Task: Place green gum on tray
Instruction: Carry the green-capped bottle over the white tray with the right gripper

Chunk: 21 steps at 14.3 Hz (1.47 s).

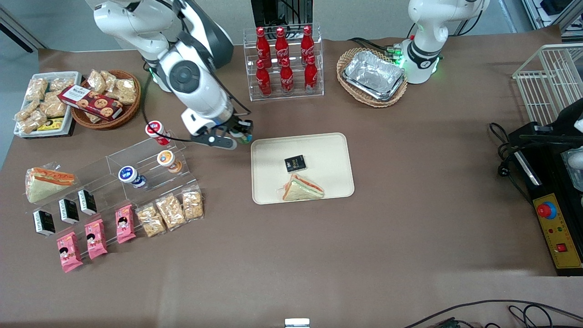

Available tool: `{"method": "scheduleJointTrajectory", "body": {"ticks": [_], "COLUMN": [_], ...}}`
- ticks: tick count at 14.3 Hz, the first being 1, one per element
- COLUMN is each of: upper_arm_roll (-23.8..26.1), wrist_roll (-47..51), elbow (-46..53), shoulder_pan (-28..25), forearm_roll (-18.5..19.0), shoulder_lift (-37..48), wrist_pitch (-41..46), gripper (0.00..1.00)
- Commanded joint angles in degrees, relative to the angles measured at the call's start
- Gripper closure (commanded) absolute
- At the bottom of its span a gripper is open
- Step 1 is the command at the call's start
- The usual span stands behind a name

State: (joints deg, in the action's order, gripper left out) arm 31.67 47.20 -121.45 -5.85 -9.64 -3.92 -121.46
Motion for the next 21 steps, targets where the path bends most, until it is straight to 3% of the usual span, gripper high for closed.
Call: {"method": "scheduleJointTrajectory", "body": {"ticks": [1,3,11,13,16,18,19,20,21], "upper_arm_roll": [-0.11,-0.11,-0.37,-0.46,-0.38,-0.38,-0.38,-0.38,-0.38], "wrist_roll": [8.05,12.81,13.62,16.76,24.24,24.6,24.6,24.69,24.69], "elbow": [-0.02,0.07,0.16,0.24,0.68,0.86,0.86,1.21,1.3], "shoulder_pan": [-3.37,-4.52,-6.36,-6.46,-6.55,-6.9,-6.9,-6.9,-6.9], "forearm_roll": [7.84,13.74,15.34,19.19,28.16,28.88,28.88,28.54,28.53], "shoulder_lift": [-6.87,-10.13,-16.37,-18.66,-21.74,-22.27,-22.36,-22.44,-22.45], "wrist_pitch": [-6.14,-8.17,-15.99,-18.01,-19.07,-19.51,-19.52,-19.52,-19.43], "gripper": [0.51,0.51,0.51,0.51,0.5,0.49,0.34,0.0,0.0]}}
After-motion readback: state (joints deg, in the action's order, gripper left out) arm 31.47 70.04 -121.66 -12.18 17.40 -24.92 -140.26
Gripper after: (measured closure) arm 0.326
